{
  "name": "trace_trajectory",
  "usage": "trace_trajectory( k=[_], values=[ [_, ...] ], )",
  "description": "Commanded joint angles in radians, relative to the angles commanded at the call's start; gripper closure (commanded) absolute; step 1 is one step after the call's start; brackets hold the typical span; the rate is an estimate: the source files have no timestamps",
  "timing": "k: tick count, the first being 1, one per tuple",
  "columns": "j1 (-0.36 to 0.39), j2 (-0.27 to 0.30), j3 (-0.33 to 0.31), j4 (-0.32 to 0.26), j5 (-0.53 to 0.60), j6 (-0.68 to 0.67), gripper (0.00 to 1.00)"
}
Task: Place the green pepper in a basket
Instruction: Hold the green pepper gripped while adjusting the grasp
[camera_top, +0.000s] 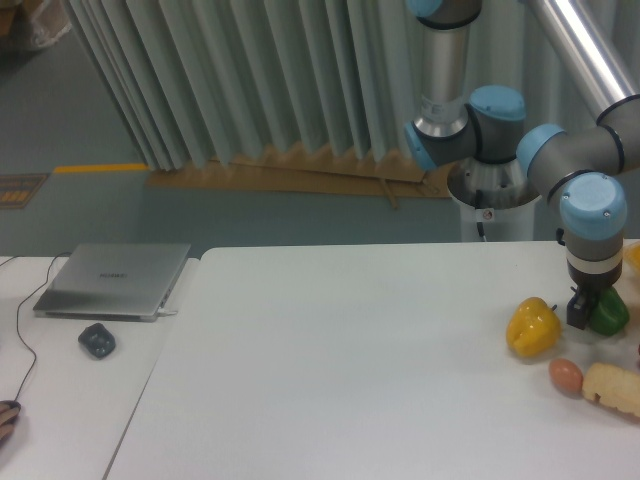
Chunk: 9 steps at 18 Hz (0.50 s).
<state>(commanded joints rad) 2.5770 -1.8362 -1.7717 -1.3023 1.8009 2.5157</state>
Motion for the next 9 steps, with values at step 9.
trace_trajectory(
  k=[9],
  values=[
    [0.005, 0.011, -0.012, 0.000, -0.005, -0.008, 0.00]
  ],
)
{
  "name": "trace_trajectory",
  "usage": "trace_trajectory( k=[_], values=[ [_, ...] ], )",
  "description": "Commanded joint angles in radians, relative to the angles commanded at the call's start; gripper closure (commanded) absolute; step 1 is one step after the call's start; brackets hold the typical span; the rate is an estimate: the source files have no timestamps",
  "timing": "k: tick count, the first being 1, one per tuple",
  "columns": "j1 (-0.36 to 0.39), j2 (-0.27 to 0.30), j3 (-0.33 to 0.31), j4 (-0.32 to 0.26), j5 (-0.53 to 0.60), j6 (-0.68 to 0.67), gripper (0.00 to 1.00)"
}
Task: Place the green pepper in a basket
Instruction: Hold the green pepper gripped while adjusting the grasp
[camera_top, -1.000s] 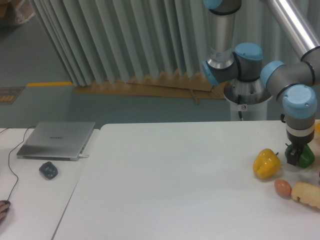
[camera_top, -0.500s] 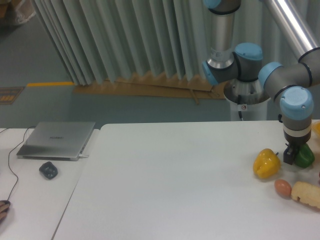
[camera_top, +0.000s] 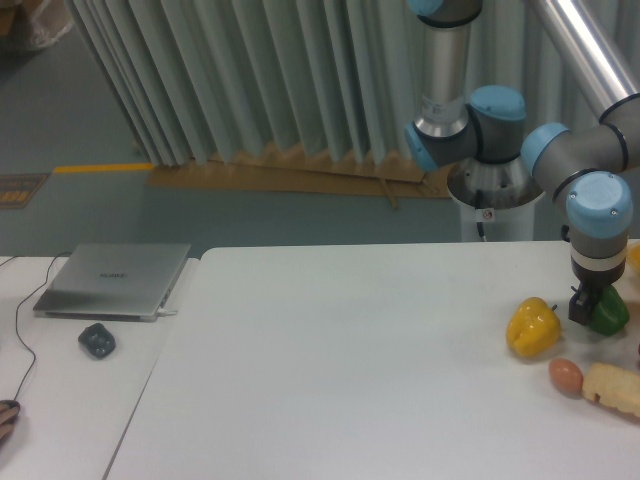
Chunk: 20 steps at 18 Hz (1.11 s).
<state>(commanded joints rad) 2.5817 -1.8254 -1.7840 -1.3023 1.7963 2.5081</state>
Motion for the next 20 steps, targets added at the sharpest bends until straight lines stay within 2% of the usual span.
trace_trajectory(
  k=[12, 20],
  values=[
    [-0.009, -0.006, -0.014, 0.031, -0.002, -0.003, 0.00],
    [-0.005, -0.011, -0.008, 0.034, -0.002, 0.002, 0.07]
  ],
)
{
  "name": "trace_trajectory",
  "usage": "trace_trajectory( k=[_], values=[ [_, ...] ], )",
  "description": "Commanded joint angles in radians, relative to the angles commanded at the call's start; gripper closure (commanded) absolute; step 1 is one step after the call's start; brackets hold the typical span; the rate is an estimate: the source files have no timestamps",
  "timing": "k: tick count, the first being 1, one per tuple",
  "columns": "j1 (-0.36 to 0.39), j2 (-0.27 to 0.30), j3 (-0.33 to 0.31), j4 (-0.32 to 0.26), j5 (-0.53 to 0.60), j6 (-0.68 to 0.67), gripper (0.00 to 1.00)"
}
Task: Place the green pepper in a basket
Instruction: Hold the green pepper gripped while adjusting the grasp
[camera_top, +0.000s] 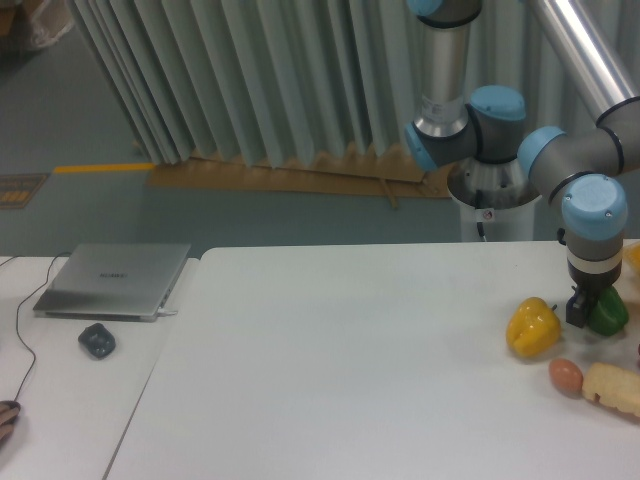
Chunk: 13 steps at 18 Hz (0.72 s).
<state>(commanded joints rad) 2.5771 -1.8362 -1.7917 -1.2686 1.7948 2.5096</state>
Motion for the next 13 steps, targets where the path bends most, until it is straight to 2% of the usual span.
trace_trajectory(
  k=[2, 5, 8, 13],
  values=[
    [0.003, -0.003, 0.000, 0.002, -0.002, 0.002, 0.08],
    [0.002, -0.003, -0.002, 0.008, -0.002, 0.002, 0.19],
    [0.000, -0.003, -0.005, 0.015, -0.002, 0.000, 0.27],
    [0.002, -0.003, 0.000, 0.014, -0.003, 0.003, 0.30]
  ],
)
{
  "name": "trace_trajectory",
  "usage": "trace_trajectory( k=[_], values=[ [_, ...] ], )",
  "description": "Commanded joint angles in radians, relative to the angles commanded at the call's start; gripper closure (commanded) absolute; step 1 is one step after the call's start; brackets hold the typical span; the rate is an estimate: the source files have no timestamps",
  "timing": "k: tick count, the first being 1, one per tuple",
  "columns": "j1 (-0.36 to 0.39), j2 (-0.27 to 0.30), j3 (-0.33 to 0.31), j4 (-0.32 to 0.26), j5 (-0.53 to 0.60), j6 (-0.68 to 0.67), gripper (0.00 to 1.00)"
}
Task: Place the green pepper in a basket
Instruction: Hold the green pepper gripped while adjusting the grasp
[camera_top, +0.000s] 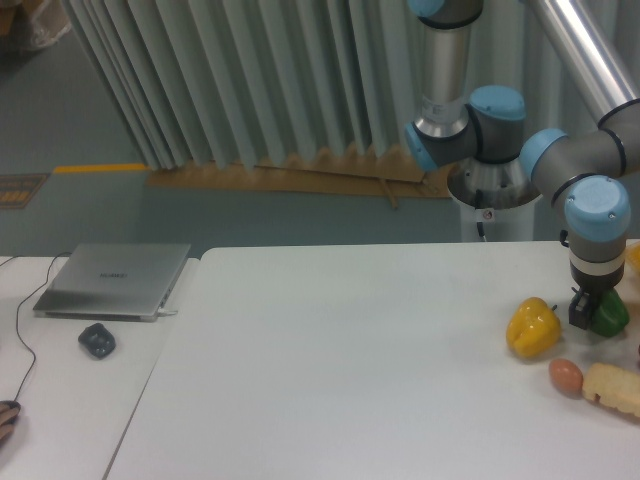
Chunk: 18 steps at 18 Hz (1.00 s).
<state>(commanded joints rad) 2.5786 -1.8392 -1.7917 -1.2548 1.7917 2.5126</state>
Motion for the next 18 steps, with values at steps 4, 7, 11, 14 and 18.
trace_trajectory(
  k=[4, 7, 11, 14, 18],
  values=[
    [0.002, 0.003, 0.003, -0.002, -0.014, 0.000, 0.30],
    [0.006, 0.005, 0.005, -0.002, -0.037, 0.002, 0.30],
    [0.006, 0.009, 0.006, -0.003, -0.049, 0.002, 0.31],
    [0.008, 0.021, 0.006, -0.005, -0.052, 0.002, 0.32],
    [0.011, 0.029, 0.018, -0.014, -0.066, 0.005, 0.32]
  ],
)
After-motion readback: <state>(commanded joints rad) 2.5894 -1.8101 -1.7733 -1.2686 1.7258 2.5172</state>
